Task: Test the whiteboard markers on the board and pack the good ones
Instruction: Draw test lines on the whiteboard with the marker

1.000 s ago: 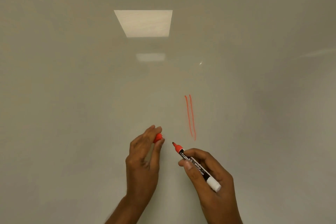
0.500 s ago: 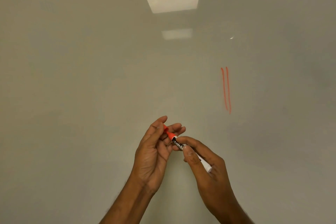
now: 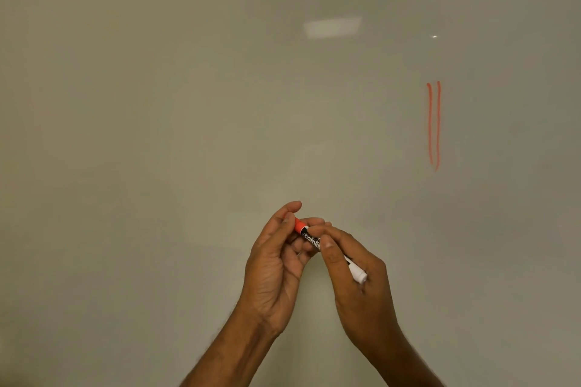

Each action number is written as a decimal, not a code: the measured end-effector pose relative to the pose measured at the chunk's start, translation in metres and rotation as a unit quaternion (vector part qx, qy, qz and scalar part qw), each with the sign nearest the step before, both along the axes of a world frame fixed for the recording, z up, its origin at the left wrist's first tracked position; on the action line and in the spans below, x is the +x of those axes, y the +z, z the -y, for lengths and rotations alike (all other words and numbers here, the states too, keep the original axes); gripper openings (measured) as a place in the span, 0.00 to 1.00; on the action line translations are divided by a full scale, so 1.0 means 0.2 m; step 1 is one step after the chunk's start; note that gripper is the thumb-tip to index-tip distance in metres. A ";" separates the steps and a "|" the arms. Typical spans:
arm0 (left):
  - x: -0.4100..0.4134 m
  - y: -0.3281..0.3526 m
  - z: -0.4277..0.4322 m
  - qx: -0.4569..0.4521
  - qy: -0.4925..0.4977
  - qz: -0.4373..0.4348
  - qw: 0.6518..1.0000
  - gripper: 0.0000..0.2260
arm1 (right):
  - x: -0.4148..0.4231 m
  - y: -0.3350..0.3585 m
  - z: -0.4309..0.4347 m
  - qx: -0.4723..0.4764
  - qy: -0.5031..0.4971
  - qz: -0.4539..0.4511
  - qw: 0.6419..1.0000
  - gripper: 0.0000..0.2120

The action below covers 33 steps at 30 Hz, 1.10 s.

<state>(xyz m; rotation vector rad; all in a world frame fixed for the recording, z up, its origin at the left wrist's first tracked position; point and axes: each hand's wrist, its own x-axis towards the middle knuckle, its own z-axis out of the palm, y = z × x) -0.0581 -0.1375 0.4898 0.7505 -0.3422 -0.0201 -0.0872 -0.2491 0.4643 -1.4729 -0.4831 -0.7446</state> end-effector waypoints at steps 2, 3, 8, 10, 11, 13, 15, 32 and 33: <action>0.02 -0.05 -0.05 0.001 0.008 -0.012 1.000 0.12 | 0.02 -0.04 -0.04 -0.007 0.007 -0.018 1.000 0.12; 0.03 -0.07 -0.08 0.005 0.011 -0.019 1.000 0.12 | 0.03 -0.06 -0.06 -0.014 0.010 -0.025 1.000 0.12; 0.08 -0.23 -0.24 0.067 0.059 -0.042 0.995 0.12 | 0.07 -0.19 -0.18 -0.010 0.031 -0.070 0.997 0.09; 0.10 -0.31 -0.32 0.095 0.088 -0.050 0.990 0.12 | 0.09 -0.27 -0.21 -0.030 0.013 -0.080 0.996 0.06; 0.11 -0.35 -0.36 0.109 0.101 -0.054 0.987 0.13 | 0.11 -0.32 -0.23 -0.051 0.005 -0.088 0.995 0.06; 0.13 -0.44 -0.44 0.140 0.125 -0.064 0.980 0.13 | 0.14 -0.43 -0.27 -0.111 -0.018 -0.105 0.988 0.07; 0.15 -0.55 -0.53 0.173 0.144 -0.078 0.971 0.12 | 0.19 -0.56 -0.32 -0.178 -0.042 -0.113 0.977 0.07; 0.21 -1.48 -1.15 0.409 0.247 -0.187 0.858 0.13 | 0.39 -1.41 -0.87 -0.301 -0.063 -0.211 0.928 0.08; 0.19 -1.55 -1.20 0.438 0.253 -0.186 0.842 0.14 | 0.41 -1.47 -0.91 -0.303 -0.062 -0.218 0.926 0.07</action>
